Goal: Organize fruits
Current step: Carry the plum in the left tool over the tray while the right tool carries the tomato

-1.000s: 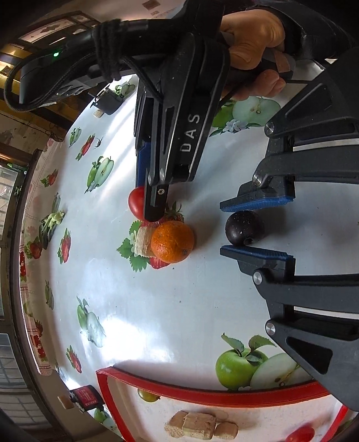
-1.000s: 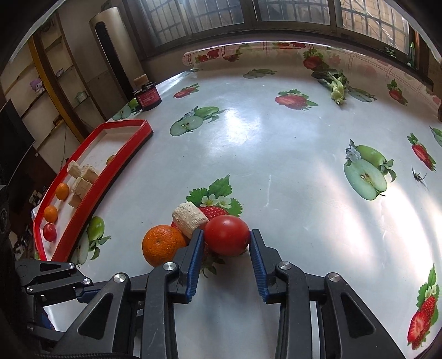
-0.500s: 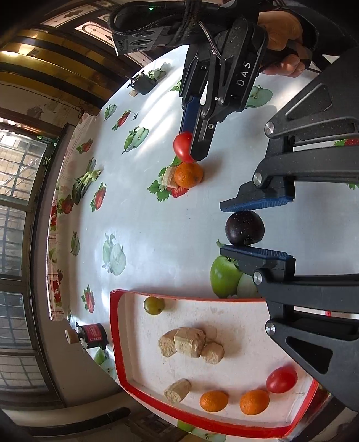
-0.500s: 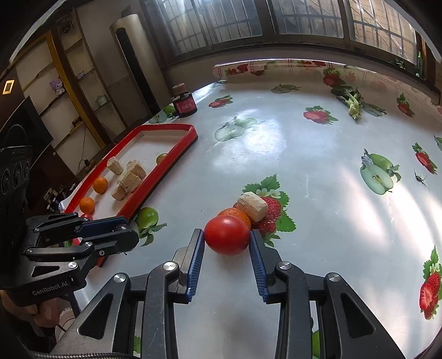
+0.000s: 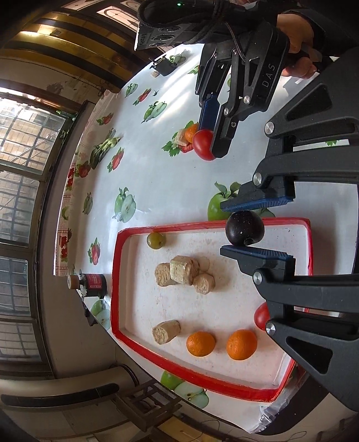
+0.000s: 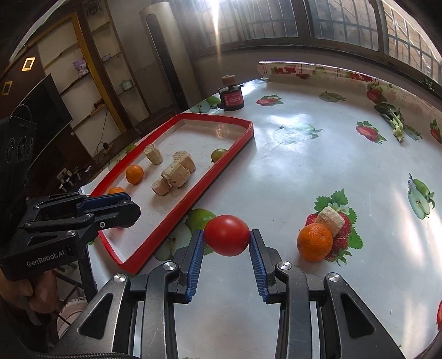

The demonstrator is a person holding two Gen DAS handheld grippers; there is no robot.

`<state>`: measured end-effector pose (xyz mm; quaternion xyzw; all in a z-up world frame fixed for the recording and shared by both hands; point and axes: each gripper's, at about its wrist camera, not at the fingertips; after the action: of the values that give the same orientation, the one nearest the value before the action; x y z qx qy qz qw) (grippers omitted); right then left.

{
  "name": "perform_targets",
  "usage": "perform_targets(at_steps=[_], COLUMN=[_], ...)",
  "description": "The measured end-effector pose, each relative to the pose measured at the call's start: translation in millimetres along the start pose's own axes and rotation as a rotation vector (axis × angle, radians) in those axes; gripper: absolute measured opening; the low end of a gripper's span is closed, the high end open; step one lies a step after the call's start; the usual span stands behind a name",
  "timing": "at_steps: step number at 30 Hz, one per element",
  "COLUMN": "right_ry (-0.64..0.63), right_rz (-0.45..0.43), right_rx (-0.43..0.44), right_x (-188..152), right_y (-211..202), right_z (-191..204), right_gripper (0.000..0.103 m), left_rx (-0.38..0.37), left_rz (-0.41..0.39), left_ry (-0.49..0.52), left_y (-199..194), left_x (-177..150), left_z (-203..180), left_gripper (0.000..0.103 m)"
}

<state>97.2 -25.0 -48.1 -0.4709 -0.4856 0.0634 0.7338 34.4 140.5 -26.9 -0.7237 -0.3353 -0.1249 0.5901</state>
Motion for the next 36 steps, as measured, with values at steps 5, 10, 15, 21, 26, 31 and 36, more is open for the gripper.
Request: perform_targets(at_steps=[5,10,15,21,26,31,36], right_ry=[-0.029,-0.045,-0.056,-0.072,-0.09,-0.117,-0.131], right_rz=[0.002,0.006,0.014,0.029,0.038,0.047,0.056], right_rx=[0.017,0.029,0.039,0.053,0.068,0.087,0.098], right_x=[11.6,21.0,28.2,36.6,45.2,52.8,56.3], right_y=[9.8,19.7,29.5,43.3,55.6,66.2,75.0], right_z=[15.5,23.9,30.4,37.7,45.3,55.8,61.8], right_gripper=[0.034,0.034,0.034,0.034,0.034,0.034,0.034], left_rx=[0.019,0.04,0.056,0.075,0.088,0.101,0.121], left_rz=[-0.011,-0.016,-0.017,-0.021,-0.015,-0.016,-0.017], left_ry=[-0.03,-0.063,-0.094,-0.128,-0.14,-0.164,-0.19], left_y=[-5.4,-6.8,-5.9,-4.7,1.9,4.5,5.8], left_x=[2.1,4.6,7.4,14.0,17.6,20.7,22.7], left_z=[19.0,38.5,55.9,75.7,85.3,98.4,112.6], left_gripper=[0.022,0.022,0.022,0.022,0.022,0.022,0.022])
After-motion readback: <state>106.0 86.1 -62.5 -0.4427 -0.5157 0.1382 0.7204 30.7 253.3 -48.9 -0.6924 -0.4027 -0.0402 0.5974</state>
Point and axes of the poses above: each gripper's, at about its wrist camera, not at the fingertips, and y roughly the way its jaws point, z to its left, x to its top, and after that the axes turned 10 degrees about -y, right-handed
